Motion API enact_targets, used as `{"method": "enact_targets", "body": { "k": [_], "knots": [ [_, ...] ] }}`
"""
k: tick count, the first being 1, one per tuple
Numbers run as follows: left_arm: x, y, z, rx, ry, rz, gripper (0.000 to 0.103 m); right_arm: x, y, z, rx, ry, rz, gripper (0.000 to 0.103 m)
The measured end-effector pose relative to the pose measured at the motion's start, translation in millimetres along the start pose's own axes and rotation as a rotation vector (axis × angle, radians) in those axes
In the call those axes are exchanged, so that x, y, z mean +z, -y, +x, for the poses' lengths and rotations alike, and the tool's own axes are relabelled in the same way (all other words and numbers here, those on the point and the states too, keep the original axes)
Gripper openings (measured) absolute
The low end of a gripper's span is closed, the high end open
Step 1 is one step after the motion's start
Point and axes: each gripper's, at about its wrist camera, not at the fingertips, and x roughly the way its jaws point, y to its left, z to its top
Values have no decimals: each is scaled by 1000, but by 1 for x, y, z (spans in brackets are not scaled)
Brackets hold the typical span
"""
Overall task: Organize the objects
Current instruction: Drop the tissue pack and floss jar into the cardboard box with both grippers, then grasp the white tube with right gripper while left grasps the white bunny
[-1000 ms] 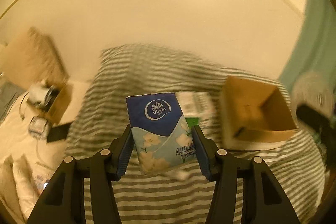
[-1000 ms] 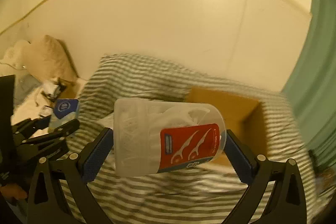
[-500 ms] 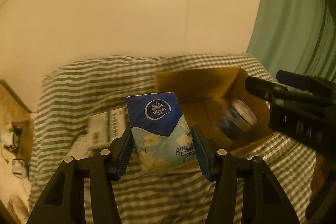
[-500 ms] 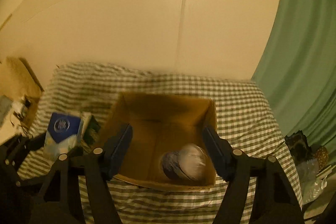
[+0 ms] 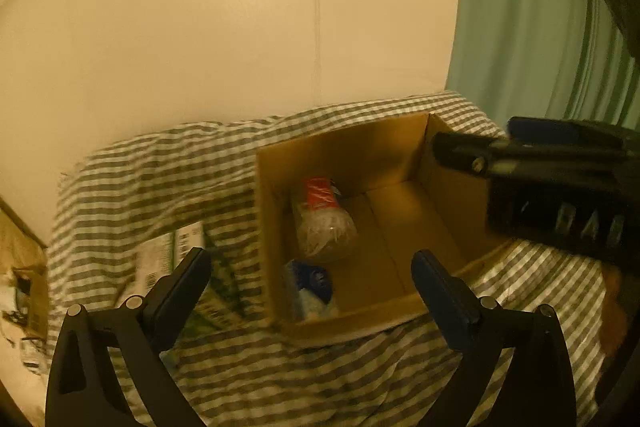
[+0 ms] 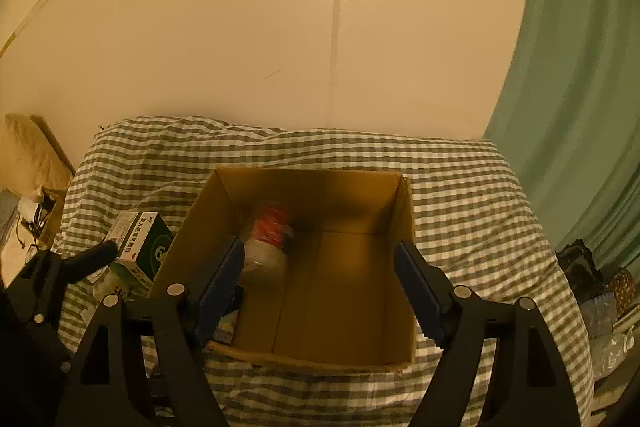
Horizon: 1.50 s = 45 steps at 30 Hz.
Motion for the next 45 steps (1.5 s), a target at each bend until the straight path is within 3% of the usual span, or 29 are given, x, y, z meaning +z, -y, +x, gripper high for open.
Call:
{"method": "enact_targets", "body": {
  "k": [7,14,18,22,26,31,33,39,45],
  "knots": [
    [-24,-61,-50,98,6,-86,103,1,-10,-42,58,45,49,83],
    [-66,-143,-95,256,-9,-195,103,-5,-85,-77,137,84,-59,88],
    [-96,-184,-98,360,-61,-258,103,-20,-139,-74,161,75,-148,88],
    [-124,-212,-87,357,-102,-315,103,-47,-183,-47,216,26,-190,88],
    [-139,-222,-69,348,-126,-308,103,-79,-217,2,251,-103,-237,88],
    [-150,-229,-39,416,-194,-258,103,-115,-238,52,272,-273,-283,88],
    [-153,-236,-30,398,-215,-288,103,-124,-242,66,288,-318,-288,85],
    [-155,-239,-18,370,-232,-316,103,-133,-246,84,328,-367,-300,34],
    [-150,-233,-15,363,-236,-313,103,-119,-234,61,368,-311,-289,25]
  ]
}}
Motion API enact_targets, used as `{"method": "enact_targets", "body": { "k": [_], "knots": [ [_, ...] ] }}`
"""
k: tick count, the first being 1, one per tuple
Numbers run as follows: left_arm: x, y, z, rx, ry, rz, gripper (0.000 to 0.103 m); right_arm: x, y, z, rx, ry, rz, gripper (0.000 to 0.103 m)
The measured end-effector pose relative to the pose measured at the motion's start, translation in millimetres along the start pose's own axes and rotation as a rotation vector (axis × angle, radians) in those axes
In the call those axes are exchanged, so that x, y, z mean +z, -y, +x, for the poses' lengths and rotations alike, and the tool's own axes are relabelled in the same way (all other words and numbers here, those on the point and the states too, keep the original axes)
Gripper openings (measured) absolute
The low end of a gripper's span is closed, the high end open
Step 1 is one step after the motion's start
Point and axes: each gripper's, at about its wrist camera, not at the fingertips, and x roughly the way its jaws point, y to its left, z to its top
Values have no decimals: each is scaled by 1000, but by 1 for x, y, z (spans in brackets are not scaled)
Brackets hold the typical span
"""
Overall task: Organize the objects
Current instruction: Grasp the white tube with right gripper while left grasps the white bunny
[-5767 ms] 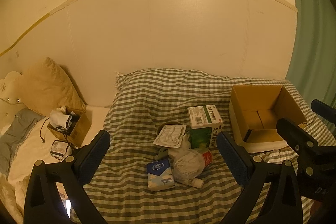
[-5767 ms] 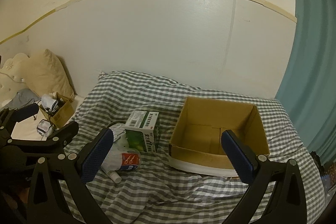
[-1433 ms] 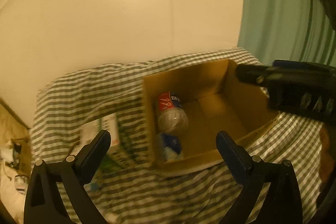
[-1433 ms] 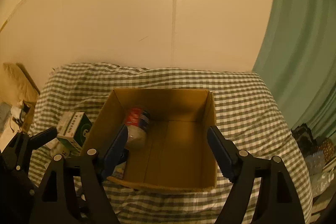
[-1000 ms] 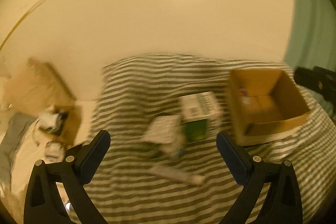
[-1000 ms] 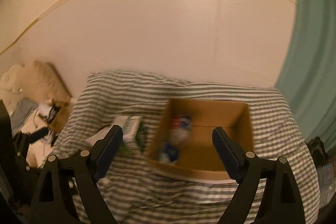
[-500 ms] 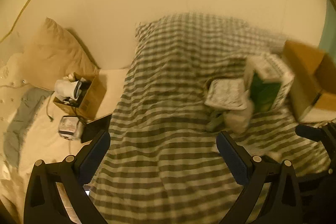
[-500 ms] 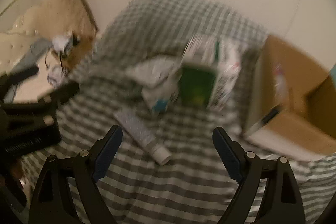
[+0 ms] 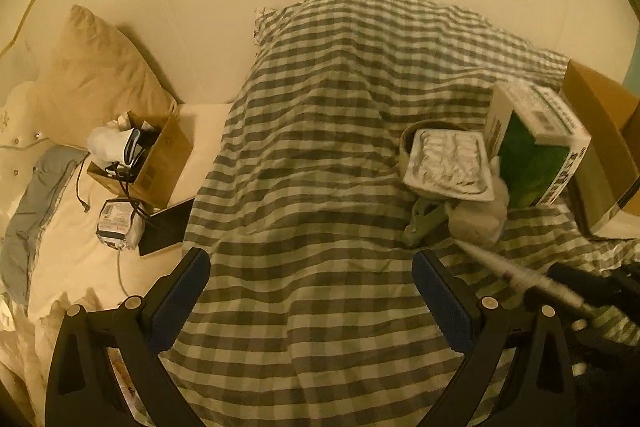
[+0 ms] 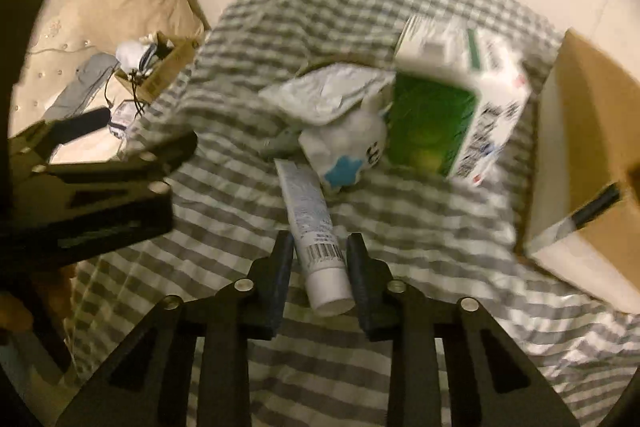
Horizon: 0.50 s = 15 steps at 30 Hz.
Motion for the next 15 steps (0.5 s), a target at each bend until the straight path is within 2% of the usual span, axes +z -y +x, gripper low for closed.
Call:
{"method": "enact_targets", "body": {
  "k": [8,15],
  "knots": [
    [2,26,-10,-45,16,44,103,8,31,-60,-81,125,53,20],
    [1,58,-1,-90,14,80,103,8,57,-80,-101,191,124,20]
  ]
}}
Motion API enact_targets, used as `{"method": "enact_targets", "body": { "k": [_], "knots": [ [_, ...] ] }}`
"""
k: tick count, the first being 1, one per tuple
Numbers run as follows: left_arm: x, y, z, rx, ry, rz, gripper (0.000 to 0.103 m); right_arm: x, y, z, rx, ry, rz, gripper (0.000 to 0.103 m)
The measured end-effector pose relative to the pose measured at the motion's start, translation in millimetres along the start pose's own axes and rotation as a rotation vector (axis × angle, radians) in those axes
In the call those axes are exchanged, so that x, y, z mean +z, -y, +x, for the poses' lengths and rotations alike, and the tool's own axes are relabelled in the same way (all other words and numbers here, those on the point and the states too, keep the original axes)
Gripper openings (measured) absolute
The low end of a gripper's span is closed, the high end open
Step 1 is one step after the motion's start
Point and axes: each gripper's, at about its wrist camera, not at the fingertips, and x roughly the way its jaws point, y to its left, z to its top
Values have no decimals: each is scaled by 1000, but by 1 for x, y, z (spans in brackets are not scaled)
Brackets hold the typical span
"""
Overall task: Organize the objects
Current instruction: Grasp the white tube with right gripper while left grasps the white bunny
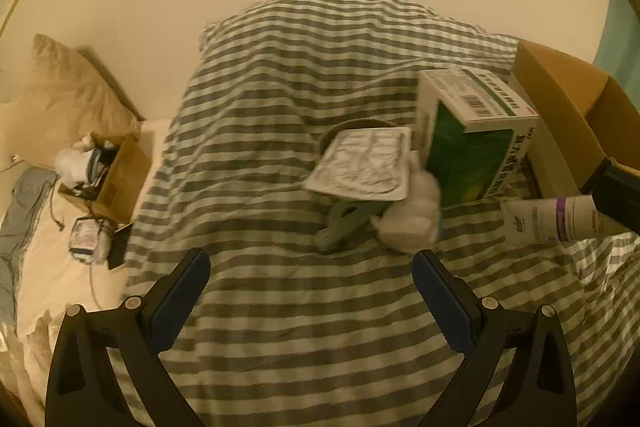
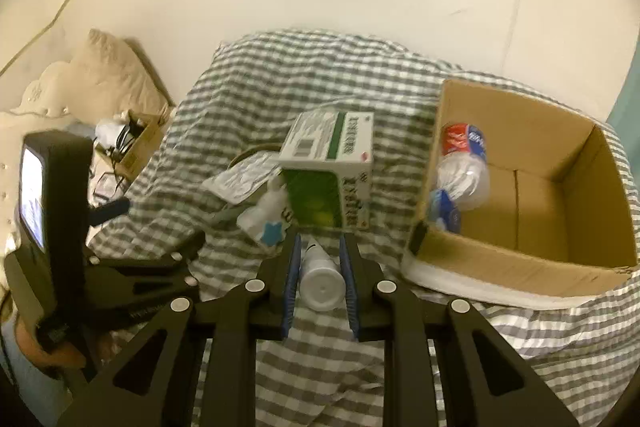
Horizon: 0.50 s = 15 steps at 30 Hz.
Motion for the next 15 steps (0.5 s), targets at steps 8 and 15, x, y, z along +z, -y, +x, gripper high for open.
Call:
{"method": "enact_targets", "body": {
  "k": [8,15],
  "knots": [
    [8,38,25,-77,6,92,101,11,5,21,-6,3,11,19],
    [10,53,58,-121,-71,117,57,18,12,35,-2,-3,20,19]
  ]
}}
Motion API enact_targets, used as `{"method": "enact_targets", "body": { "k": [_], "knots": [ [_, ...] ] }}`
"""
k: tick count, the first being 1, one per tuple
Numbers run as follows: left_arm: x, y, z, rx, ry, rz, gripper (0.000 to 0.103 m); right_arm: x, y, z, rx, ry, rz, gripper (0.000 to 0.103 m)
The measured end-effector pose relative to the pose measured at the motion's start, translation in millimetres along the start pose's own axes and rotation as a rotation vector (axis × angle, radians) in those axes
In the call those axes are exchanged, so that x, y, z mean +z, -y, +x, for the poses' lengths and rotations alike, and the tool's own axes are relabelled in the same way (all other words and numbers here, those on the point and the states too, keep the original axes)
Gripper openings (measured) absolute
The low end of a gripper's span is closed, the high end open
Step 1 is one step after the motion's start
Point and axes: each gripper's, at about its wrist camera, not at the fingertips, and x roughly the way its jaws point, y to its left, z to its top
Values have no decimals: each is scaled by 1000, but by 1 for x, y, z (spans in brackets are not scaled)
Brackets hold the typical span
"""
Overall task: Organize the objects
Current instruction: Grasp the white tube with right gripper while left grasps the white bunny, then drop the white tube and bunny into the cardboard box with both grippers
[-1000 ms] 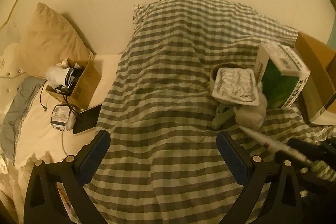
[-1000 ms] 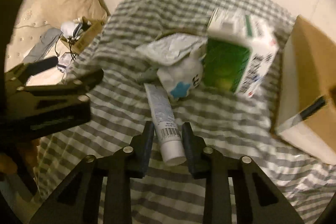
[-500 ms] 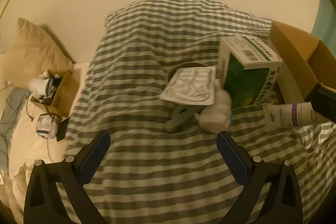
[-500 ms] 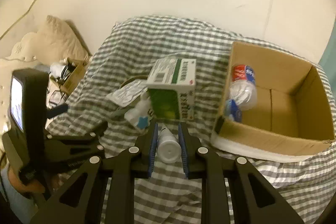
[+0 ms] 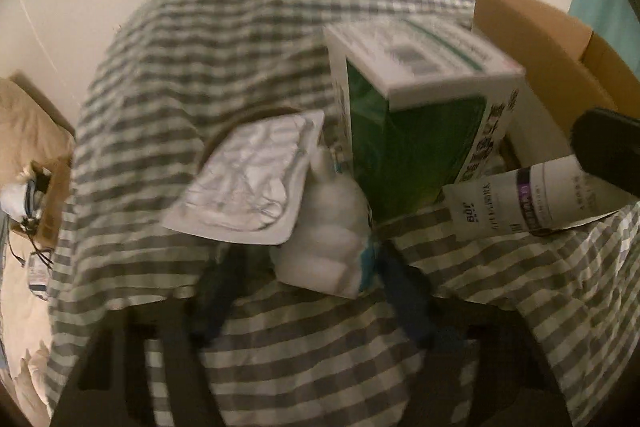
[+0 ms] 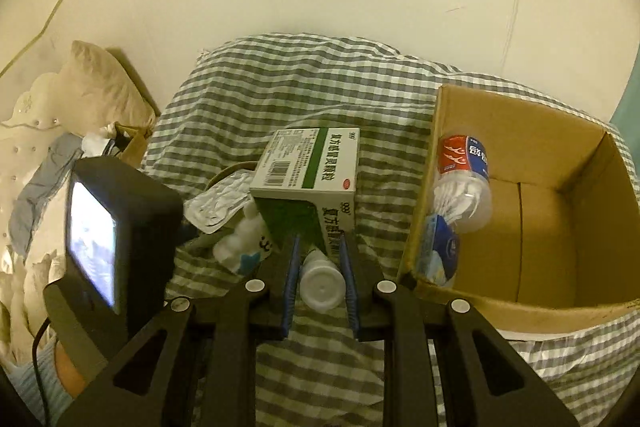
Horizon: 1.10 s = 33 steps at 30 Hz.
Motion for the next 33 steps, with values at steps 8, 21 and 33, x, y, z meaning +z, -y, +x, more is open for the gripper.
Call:
{"method": "enact_targets", "body": {
  "k": [8,21,33],
  "knots": [
    [-4,5,-26,21,-1,-8,57,-6,8,-6,-1,-5,1,19],
    [7,25,-165,-10,166,-6,50,-2,13,-124,19,183,1,19],
    [79,110,-223,-126,345,83,50,8,94,-203,-120,313,74,19]
  ]
}}
